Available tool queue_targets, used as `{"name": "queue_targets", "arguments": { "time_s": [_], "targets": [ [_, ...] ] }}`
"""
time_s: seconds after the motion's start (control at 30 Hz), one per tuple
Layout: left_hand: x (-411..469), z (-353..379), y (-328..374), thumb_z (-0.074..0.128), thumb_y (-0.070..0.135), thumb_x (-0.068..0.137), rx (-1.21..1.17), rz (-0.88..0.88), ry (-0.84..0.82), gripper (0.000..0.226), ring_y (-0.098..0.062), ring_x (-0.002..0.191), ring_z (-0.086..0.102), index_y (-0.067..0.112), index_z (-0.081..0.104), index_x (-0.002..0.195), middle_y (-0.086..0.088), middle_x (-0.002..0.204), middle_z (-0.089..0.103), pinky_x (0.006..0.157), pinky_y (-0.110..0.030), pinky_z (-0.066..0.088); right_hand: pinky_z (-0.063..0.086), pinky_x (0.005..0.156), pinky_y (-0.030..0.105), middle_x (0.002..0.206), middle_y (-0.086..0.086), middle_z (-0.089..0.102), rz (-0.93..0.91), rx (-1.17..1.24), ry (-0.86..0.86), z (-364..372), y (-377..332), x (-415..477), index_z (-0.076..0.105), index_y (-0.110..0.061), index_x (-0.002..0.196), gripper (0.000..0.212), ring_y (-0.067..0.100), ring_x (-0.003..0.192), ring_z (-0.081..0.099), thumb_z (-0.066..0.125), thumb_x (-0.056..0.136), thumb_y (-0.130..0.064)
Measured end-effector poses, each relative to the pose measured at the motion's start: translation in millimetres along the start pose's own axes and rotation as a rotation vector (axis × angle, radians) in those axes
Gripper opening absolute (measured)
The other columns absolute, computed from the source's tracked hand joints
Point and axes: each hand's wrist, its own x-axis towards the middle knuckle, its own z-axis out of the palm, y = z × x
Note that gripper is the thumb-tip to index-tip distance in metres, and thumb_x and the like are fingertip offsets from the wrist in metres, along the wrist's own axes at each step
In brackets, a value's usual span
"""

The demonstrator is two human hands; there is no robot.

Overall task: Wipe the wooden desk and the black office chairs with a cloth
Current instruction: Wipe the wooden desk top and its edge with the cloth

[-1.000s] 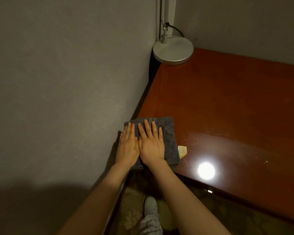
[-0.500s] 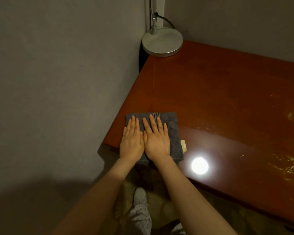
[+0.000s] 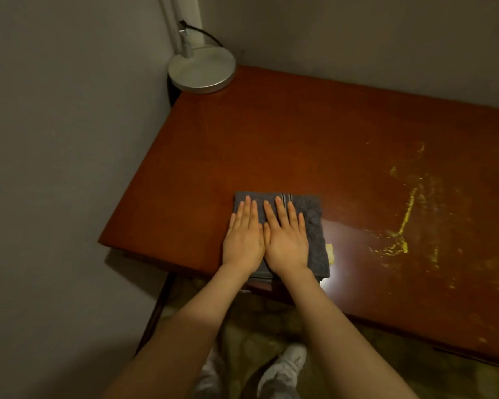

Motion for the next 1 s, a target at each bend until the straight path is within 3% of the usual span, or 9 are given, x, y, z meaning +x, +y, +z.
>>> {"name": "queue_targets", "arguments": {
  "time_s": [0.1, 0.23, 0.47, 0.63, 0.77, 0.83, 0.93, 1.0],
  "targets": [
    [4.9, 12.8, 44.1, 0.013, 0.028, 0.104, 0.030, 0.073, -0.023, 0.054, -0.016, 0.144, -0.014, 0.008, -0.009, 0.149, -0.006, 0.157, -0.017, 0.115, -0.029, -0.009, -0.011, 0.115, 0.035, 0.158, -0.002, -0.009, 0.093, -0.030, -0.028, -9.2, 45.8, -10.9, -0.001, -0.029, 0.151, 0.052, 0.019, 0.146, -0.011, 0.008, 0.101, -0.040],
    [6.0, 32.4, 111.2, 0.015, 0.029, 0.104, 0.027, 0.183, -0.061, 0.055, -0.016, 0.144, -0.015, 0.009, -0.010, 0.148, -0.005, 0.156, -0.018, 0.115, -0.030, -0.010, -0.007, 0.116, 0.035, 0.159, -0.003, -0.006, 0.208, -0.035, -0.001, -26.9, 108.1, -35.9, 0.001, -0.029, 0.151, 0.060, 0.018, 0.146, -0.008, 0.002, 0.092, -0.042],
    [-2.8, 63.3, 210.8, 0.015, 0.029, 0.104, 0.033, 0.367, -0.170, 0.055, -0.018, 0.144, -0.015, 0.007, -0.009, 0.149, -0.007, 0.157, -0.017, 0.114, -0.031, -0.011, -0.005, 0.117, 0.036, 0.159, -0.004, -0.009, 0.427, -0.044, 0.023, -45.4, 200.5, -81.9, -0.001, -0.029, 0.151, 0.052, 0.017, 0.146, -0.009, 0.015, 0.103, -0.037],
    [-3.5, 60.8, 235.1, 0.024, 0.026, 0.103, -0.064, 0.383, -0.258, 0.058, -0.019, 0.145, -0.012, 0.008, -0.005, 0.150, -0.008, 0.157, -0.015, 0.116, -0.031, -0.006, -0.005, 0.117, 0.037, 0.159, -0.003, -0.008, 0.454, 0.021, 0.002, -53.8, 221.0, -92.0, 0.000, -0.029, 0.151, 0.051, 0.018, 0.146, -0.009, 0.018, 0.103, -0.036],
    [-13.0, 51.7, 229.3, 0.048, 0.034, 0.095, -0.253, 0.135, -0.079, 0.065, -0.029, 0.138, 0.022, 0.011, 0.018, 0.148, -0.011, 0.151, 0.023, 0.110, -0.037, 0.025, 0.003, 0.117, 0.037, 0.159, 0.002, 0.005, 0.446, 0.154, 0.094, -63.9, 221.3, -92.6, 0.016, -0.022, 0.151, 0.053, 0.020, 0.147, 0.002, 0.032, 0.102, -0.029],
    [-14.7, 49.6, 232.3, 0.055, 0.034, 0.092, -0.279, 0.050, -0.066, 0.065, -0.028, 0.131, 0.031, 0.011, 0.025, 0.144, -0.010, 0.143, 0.035, 0.106, -0.037, 0.029, 0.010, 0.116, 0.038, 0.158, 0.005, 0.012, 0.470, 0.178, 0.154, -68.1, 222.5, -93.8, 0.022, -0.018, 0.149, 0.053, 0.022, 0.146, 0.008, 0.039, 0.100, -0.026],
    [-9.8, 43.9, 241.0, 0.064, 0.018, 0.086, -0.402, 0.018, -0.031, 0.054, -0.028, 0.124, 0.040, 0.013, 0.038, 0.132, -0.008, 0.130, 0.049, 0.101, -0.034, 0.033, 0.014, 0.115, 0.040, 0.156, 0.006, 0.018, 0.501, 0.201, 0.221, -71.9, 224.9, -96.8, 0.029, -0.016, 0.146, 0.051, 0.025, 0.144, 0.012, 0.044, 0.098, -0.021],
    [-11.2, 41.0, 243.4, 0.061, 0.001, 0.081, -0.505, 0.074, -0.003, 0.043, -0.026, 0.107, 0.051, 0.014, 0.045, 0.119, -0.004, 0.109, 0.059, 0.083, -0.027, 0.038, 0.015, 0.115, 0.040, 0.155, 0.007, 0.021, 0.542, 0.204, 0.273, -72.6, 227.6, -100.5, 0.030, -0.014, 0.145, 0.051, 0.026, 0.143, 0.015, 0.046, 0.097, -0.017]
  ]
}}
